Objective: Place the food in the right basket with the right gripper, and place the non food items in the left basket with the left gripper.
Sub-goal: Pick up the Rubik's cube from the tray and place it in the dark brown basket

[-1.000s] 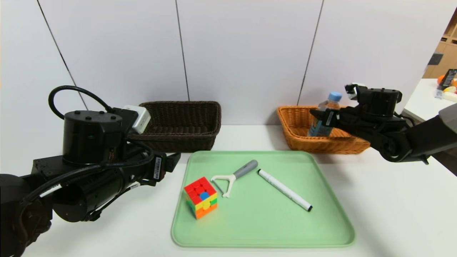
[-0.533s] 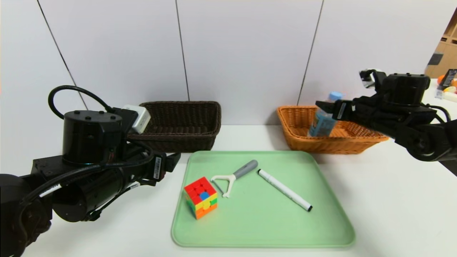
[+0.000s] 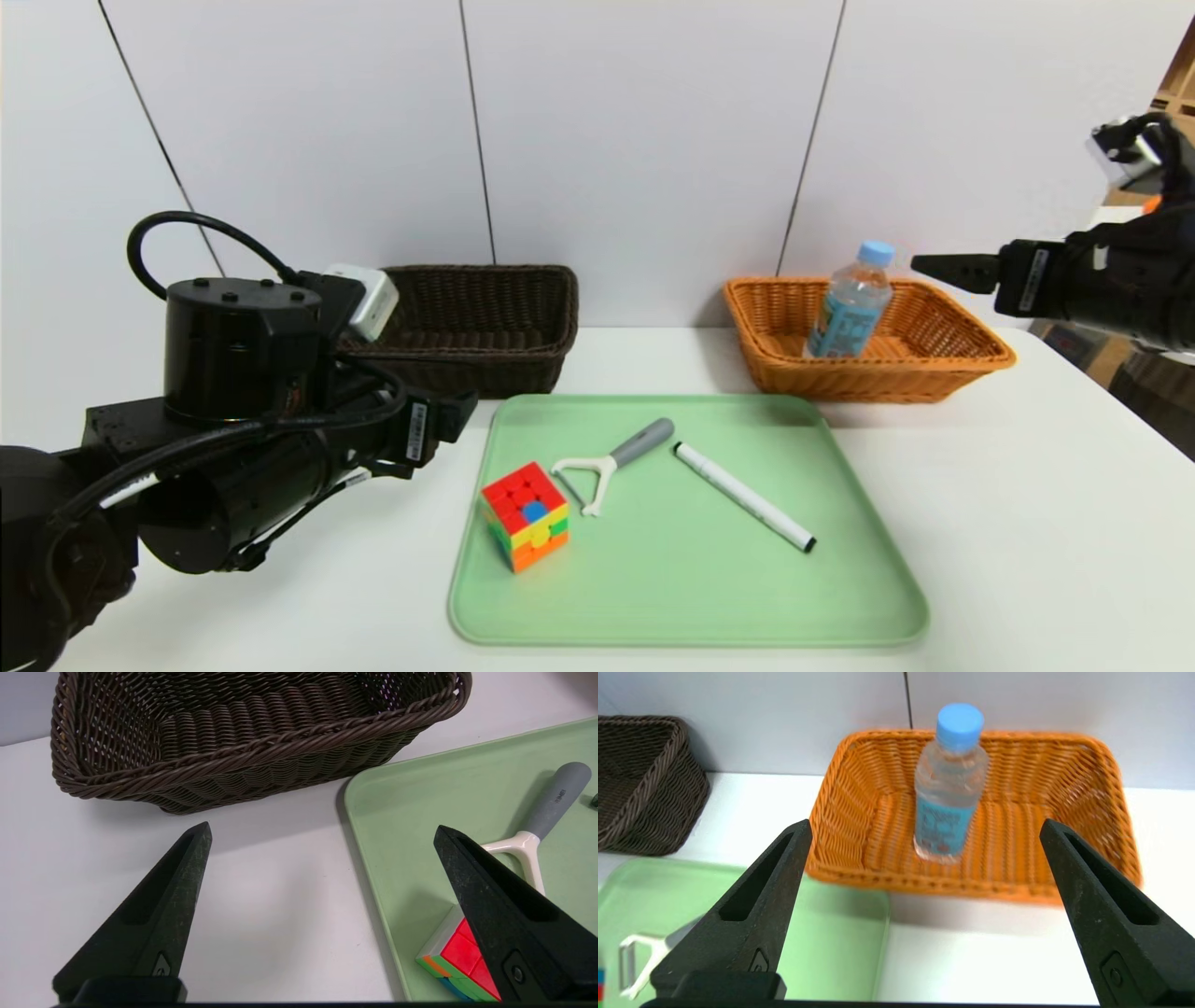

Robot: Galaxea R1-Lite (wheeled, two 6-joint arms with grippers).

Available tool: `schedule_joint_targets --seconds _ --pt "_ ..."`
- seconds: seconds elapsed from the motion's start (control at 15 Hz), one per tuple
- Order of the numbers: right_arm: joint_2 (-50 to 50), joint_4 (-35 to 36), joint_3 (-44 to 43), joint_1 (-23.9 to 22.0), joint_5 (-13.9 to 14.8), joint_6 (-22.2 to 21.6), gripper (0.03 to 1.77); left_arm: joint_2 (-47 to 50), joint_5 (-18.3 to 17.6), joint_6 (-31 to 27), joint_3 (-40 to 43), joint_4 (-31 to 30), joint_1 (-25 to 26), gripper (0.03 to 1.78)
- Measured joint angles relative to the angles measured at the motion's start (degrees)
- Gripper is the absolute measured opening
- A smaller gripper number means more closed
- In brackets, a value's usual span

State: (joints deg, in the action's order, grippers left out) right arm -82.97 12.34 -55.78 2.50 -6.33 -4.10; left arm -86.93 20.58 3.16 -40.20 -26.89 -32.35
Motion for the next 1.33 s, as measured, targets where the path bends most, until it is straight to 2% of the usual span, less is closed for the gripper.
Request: schedule_joint_targets --seconds 0.13,0.27,0.47,0.6,0.87,1.07,1.2,1.33 --pt "3.12 -2.12 0.13 -0.61 2.54 0.05 1.69 0.06 2.27 -2.15 0.02 -0.44 -0.33 1.69" --pt "4.75 -2.28 0.30 -0.72 7.36 0.88 1.69 0.22 2.62 -4.10 0.02 -0.55 -0.41 1.69" --pt "6.75 -4.62 0.09 -0.68 7.84 1.10 1.69 1.49 1.77 -4.80 0.62 0.00 -1.32 1.69" --pt "7.53 -6.06 0.02 -0.60 7.56 1.04 1.69 3.75 -0.27 -4.86 0.88 2.86 -2.68 1.69" --pt "8.06 -6.11 0.69 -0.49 7.53 0.79 1.69 11.76 -7.61 -4.64 0.85 15.37 -5.81 1.69" --pt "8.17 -6.17 0.96 -0.02 7.53 0.77 1.69 17.42 -18.41 -5.50 1.89 24.28 -6.60 1.69" --pt "8.19 -6.19 1.24 0.44 7.53 0.66 1.69 19.15 -24.60 -5.88 3.77 23.74 -6.70 1.69" --pt "8.22 -6.12 1.40 0.59 7.58 0.51 1.69 19.02 -26.66 -6.05 5.42 20.25 -6.73 1.69"
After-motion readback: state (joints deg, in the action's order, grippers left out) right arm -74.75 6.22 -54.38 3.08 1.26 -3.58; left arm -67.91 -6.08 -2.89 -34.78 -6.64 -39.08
